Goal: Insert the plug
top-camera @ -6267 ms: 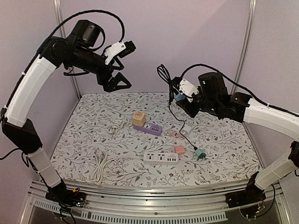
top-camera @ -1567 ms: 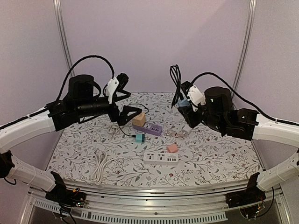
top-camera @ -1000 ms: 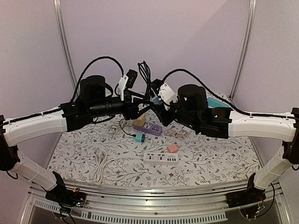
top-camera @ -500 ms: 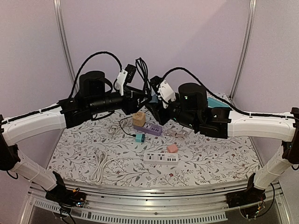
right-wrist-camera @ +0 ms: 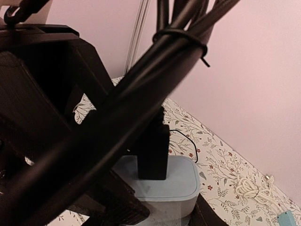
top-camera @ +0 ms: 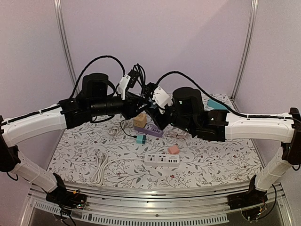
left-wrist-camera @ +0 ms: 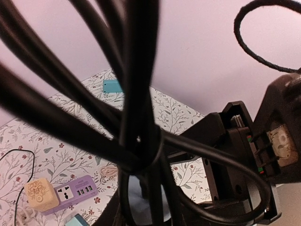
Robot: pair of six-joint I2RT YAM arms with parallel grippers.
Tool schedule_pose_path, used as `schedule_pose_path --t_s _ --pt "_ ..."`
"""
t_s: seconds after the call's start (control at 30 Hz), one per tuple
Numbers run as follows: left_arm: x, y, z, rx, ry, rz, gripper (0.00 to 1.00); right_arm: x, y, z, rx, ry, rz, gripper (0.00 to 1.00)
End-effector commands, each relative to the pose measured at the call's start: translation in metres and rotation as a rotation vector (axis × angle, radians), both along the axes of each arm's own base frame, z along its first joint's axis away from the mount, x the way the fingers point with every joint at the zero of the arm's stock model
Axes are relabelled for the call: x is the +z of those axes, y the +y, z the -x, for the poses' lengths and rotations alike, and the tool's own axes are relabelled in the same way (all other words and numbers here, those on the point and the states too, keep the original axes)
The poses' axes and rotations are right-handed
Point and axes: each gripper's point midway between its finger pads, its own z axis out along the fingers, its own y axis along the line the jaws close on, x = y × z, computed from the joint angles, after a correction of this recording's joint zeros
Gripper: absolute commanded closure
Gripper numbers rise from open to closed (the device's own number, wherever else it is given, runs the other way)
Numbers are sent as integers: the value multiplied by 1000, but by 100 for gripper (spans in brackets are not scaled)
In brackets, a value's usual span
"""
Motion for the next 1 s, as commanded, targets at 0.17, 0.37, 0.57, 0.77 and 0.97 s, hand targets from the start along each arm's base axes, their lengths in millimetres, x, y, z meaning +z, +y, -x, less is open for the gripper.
schedule_pose_path --t_s 0.17,0.37,0.57,0.77,0.97 --pt "-34 11 0 -41 9 -100 100 36 16 36 141 -109 -46 56" --pt "-58 25 -1 -139 -34 -191 100 19 -16 45 158 -104 33 1" --pt "-79 14 23 -358 -157 -212 100 -6 -53 78 365 61 119 1" --pt "-124 -8 59 -590 -219 -240 100 -29 -100 70 297 161 73 1" --pt "-150 -32 66 -659 -304 -204 100 -78 -125 47 206 298 51 1"
